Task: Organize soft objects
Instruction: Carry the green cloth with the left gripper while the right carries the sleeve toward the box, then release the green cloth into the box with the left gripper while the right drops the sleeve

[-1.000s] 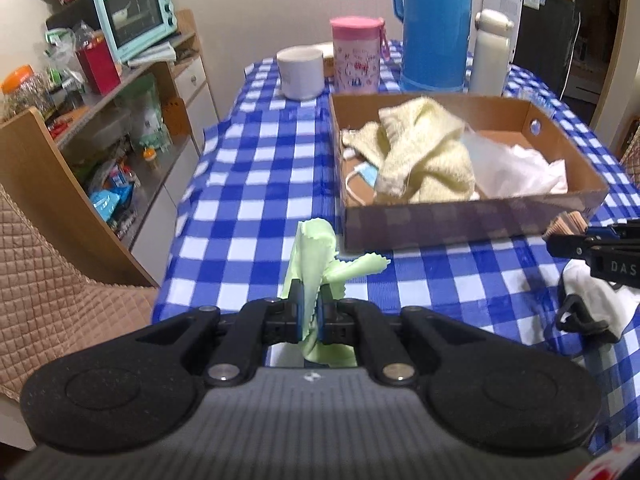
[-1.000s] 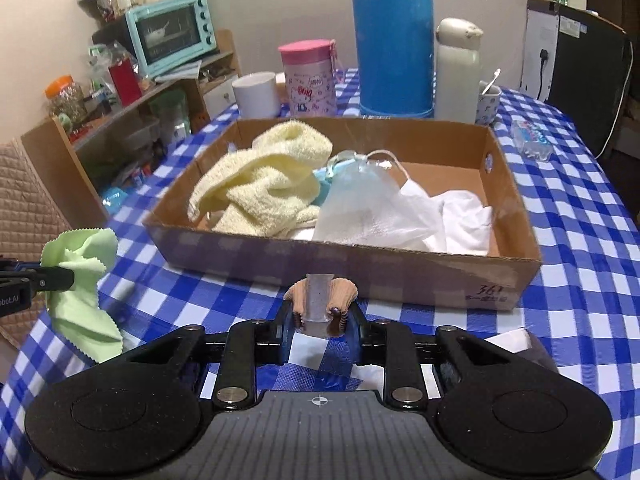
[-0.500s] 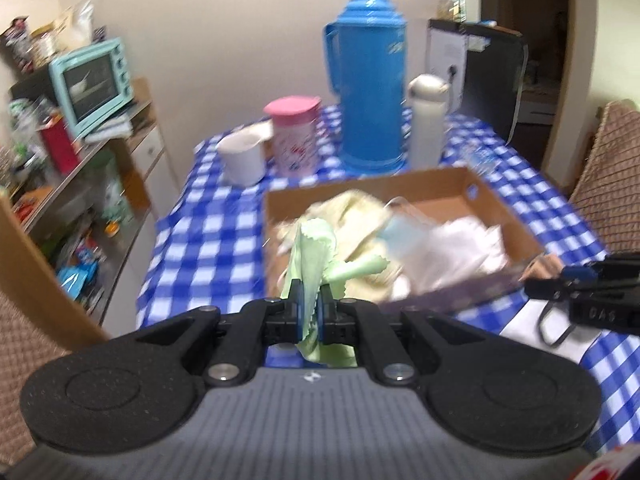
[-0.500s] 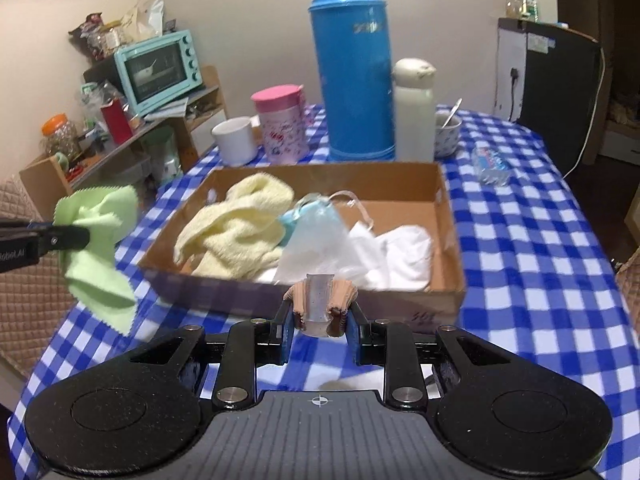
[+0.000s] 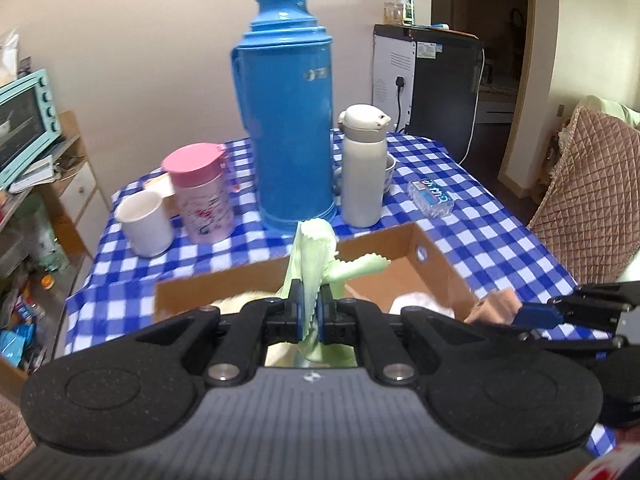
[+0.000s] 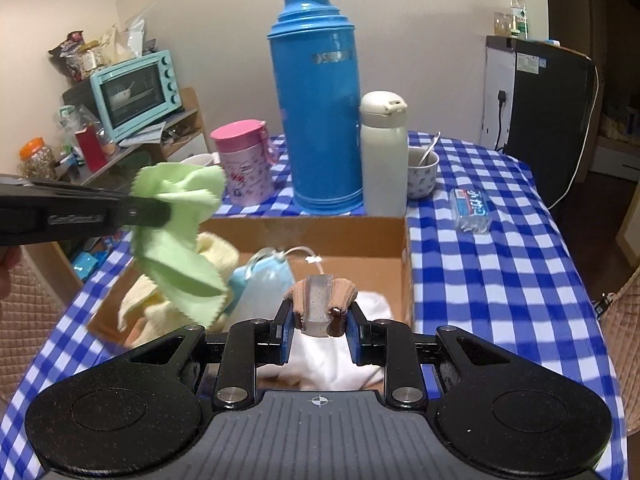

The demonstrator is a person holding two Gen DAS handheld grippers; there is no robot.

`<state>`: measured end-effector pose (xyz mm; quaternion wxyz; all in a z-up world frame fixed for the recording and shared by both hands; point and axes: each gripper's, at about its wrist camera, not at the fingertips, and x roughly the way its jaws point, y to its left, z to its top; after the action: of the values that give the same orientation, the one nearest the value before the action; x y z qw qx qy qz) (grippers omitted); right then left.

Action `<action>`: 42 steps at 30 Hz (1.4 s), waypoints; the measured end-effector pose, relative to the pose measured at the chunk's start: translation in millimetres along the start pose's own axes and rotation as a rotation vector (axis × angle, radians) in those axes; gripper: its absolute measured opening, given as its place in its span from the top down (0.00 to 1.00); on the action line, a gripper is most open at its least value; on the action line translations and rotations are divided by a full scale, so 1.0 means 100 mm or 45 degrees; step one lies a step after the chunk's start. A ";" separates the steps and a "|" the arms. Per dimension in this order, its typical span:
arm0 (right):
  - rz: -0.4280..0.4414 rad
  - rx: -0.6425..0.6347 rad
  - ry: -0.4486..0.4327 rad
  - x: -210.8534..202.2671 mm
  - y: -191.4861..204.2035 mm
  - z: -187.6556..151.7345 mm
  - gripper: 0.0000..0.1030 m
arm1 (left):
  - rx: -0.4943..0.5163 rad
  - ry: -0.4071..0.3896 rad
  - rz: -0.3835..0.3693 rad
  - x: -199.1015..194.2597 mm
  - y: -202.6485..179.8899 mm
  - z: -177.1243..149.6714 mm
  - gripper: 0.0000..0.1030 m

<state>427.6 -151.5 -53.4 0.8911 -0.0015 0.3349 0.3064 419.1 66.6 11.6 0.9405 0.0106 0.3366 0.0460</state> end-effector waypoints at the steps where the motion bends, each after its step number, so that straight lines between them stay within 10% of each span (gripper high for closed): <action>1: -0.002 0.002 -0.002 0.04 -0.02 0.03 0.74 | 0.003 0.003 -0.003 0.07 -0.02 0.04 0.94; 16: -0.052 0.016 0.021 0.61 -0.36 0.20 0.74 | -0.022 0.172 -0.120 1.19 -0.18 0.10 0.93; 20: -0.042 0.042 0.051 0.71 -0.41 0.17 0.73 | -0.055 0.284 -0.149 1.44 -0.14 -0.01 0.80; 31: -0.007 0.066 0.058 0.87 -0.41 0.23 0.73 | -0.091 0.230 -0.136 1.19 0.12 0.01 0.63; 36: 0.003 0.082 0.003 0.88 -0.39 0.31 0.49 | -0.128 0.228 -0.114 1.06 0.21 0.00 0.62; 42: 0.022 0.080 -0.028 0.80 -0.38 0.35 0.43 | -0.149 0.208 -0.110 0.88 0.23 -0.06 0.59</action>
<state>515.7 -131.6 -81.7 0.8916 0.0326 0.3345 0.3035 480.7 97.9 -47.7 0.9100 -0.0627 0.4089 0.0259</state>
